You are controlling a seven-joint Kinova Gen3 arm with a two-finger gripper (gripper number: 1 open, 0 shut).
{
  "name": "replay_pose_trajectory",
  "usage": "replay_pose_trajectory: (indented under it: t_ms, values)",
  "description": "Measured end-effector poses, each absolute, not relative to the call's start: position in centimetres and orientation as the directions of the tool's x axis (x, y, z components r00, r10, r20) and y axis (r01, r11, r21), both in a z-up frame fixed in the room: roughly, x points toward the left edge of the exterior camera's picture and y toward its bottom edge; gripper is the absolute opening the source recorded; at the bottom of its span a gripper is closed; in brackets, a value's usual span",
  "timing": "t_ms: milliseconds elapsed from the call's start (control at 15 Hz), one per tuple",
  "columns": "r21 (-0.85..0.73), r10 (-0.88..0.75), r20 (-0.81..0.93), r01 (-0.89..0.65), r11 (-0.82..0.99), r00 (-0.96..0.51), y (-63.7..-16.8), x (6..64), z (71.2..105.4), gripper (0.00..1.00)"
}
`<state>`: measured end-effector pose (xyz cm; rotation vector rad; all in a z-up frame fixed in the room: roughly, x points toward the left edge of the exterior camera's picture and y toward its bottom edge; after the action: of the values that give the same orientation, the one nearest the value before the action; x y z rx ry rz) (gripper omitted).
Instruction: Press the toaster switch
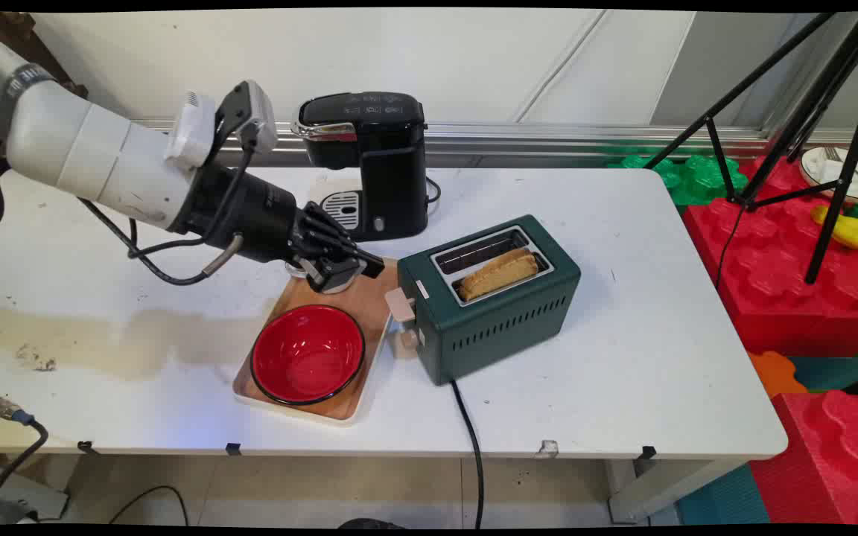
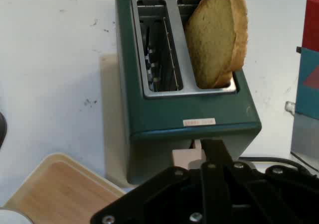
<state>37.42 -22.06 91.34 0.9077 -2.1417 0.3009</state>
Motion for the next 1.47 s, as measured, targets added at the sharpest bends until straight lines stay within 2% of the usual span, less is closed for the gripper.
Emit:
replay_pose_trajectory:
  t_ms: [1467]
  values:
    - [0.090, -0.539, 0.700, -0.691, 0.717, -0.469, -24.2, 35.2, 86.7, 0.00]
